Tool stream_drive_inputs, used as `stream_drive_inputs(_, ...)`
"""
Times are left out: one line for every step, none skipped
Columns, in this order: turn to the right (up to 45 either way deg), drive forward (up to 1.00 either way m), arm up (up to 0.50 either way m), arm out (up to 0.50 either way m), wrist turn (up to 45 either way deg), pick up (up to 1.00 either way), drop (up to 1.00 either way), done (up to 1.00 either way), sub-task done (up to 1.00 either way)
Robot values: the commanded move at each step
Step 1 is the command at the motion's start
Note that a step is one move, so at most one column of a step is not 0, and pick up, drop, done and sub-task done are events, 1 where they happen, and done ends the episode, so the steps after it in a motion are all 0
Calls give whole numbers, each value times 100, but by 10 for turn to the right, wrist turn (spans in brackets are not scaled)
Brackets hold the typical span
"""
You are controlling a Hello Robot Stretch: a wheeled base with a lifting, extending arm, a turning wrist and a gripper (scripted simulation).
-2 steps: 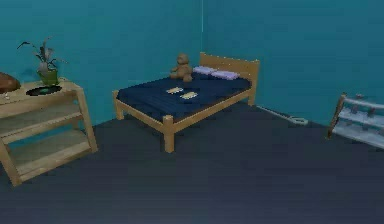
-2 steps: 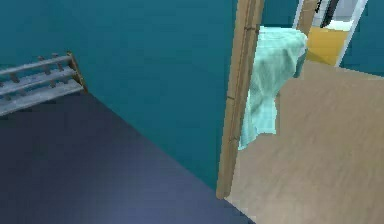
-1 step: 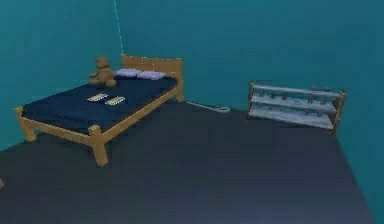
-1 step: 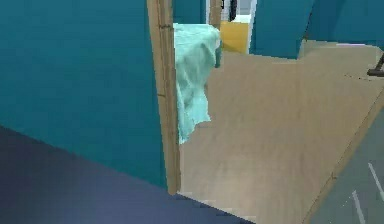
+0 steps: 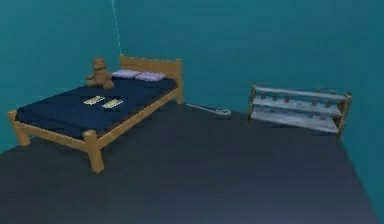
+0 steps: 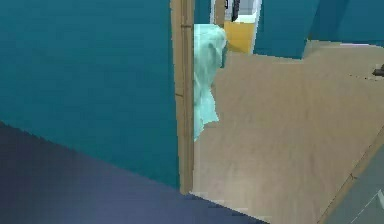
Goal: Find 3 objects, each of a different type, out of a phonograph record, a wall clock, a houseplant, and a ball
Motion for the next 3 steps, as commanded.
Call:
stream_drive_inputs(-450, 0, 0, 0, 0, 0, 0, 0, 0)
stream_drive_inputs(-240, 0, 0, 0, 0, 0, 0, 0, 0)
stream_drive_inputs(0, 100, 0, 0, 0, 0, 0, 0, 0)
